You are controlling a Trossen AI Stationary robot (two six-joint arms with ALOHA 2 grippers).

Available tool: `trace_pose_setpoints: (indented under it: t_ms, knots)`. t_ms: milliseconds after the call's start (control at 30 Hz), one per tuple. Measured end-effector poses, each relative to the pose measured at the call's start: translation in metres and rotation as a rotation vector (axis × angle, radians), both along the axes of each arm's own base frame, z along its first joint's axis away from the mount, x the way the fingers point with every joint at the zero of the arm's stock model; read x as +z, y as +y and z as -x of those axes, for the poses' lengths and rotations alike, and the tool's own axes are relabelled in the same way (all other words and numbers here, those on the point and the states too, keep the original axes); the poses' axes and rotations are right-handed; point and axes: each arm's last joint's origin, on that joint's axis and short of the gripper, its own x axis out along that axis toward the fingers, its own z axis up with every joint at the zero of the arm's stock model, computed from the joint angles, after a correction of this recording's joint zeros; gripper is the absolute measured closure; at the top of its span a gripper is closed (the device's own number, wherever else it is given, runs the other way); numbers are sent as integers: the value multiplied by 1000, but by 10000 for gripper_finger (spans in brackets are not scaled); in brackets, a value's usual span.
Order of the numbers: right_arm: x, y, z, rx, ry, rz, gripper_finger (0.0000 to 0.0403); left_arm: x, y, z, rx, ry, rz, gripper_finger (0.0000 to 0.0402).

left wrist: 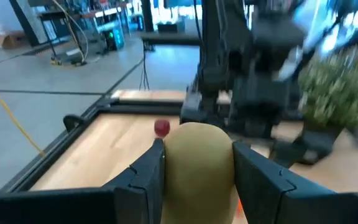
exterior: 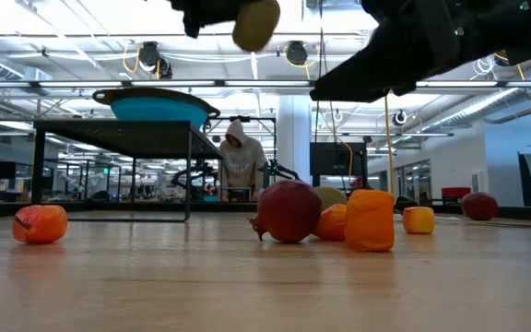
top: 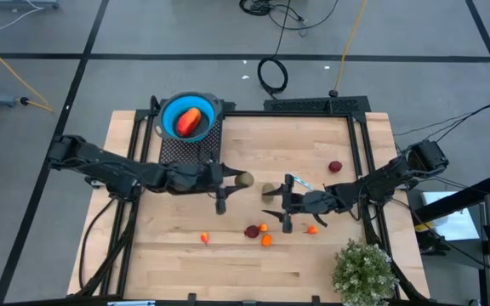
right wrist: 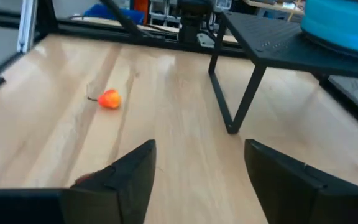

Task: Pick & Place Fruit
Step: Put the brown kiwi into the blue strainer bowl on the shelf

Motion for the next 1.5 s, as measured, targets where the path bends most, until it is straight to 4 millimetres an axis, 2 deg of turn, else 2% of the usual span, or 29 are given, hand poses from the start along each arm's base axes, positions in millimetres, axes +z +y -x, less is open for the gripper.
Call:
trace_pose_setpoints:
  t_ms: [133,367,533,700,800,1000,1267,1500]
  knots:
    - [-1,0,0,27,22,91,208,15,2,11,-2,-61,74,250]
    - [-5,-1,2,77,79,253,285,34,1,26,-117,-133,255,250]
    - [-7,-1,2,116,101,365,342,36,-2,29,-210,-131,337,250]
    - [-7,-2,2,136,108,421,394,34,-3,29,-221,-105,365,250]
    - [-4,-6,4,185,124,411,398,32,-3,29,-216,-84,370,250]
    - [11,-25,15,366,150,263,400,32,-3,29,-215,-83,376,250]
    - [43,-53,37,461,74,159,401,31,-3,29,-214,-79,376,250]
    - [62,-65,61,458,3,146,402,30,-3,29,-213,-66,375,250]
